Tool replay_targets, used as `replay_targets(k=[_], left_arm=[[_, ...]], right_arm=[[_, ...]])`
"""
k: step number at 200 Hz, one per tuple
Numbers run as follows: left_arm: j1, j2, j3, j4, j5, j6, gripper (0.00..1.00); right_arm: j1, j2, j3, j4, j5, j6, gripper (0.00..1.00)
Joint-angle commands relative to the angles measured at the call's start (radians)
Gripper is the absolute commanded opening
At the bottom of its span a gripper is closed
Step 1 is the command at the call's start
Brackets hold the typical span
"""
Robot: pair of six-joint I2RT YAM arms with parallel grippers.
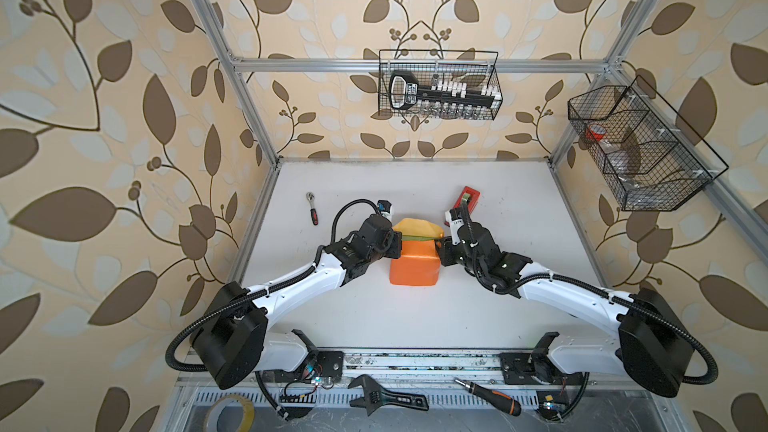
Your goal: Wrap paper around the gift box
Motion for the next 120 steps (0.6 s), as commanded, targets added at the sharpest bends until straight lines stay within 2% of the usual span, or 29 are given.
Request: replay_targets(k=[1, 12, 80, 103, 120], left_arm=[[-0.008, -0.005, -0.016, -0.036, 0.027, -0.017, 0.02], [-0.008, -0.003, -0.015, -0.037, 0.024, -0.015, 0.02], [-0.009, -0.005, -0.020, -0.037, 0.010, -0.009, 0.01], [-0.009, -0.005, -0.020, -0.037, 0.010, -0.009, 0.01], [-0.008, -0.006, -0.021, -0.036, 0.009, -0.008, 0.01]], right_arm=[[-0.002, 0.011, 0.036, -0.027, -0.009, -0.019, 0.32], [-0.006, 0.009, 0.040, -0.028, -0.010, -0.024, 0.32], [-0.036, -0.151, 0.092, -0.142, -0.046, -0.067, 0.51], [-0.072, -0.206, 0.076, -0.178, -0.102, -0.076, 0.56], [-0.143, -0.231, 0.059, -0.193, -0.196, -0.076, 0.58]])
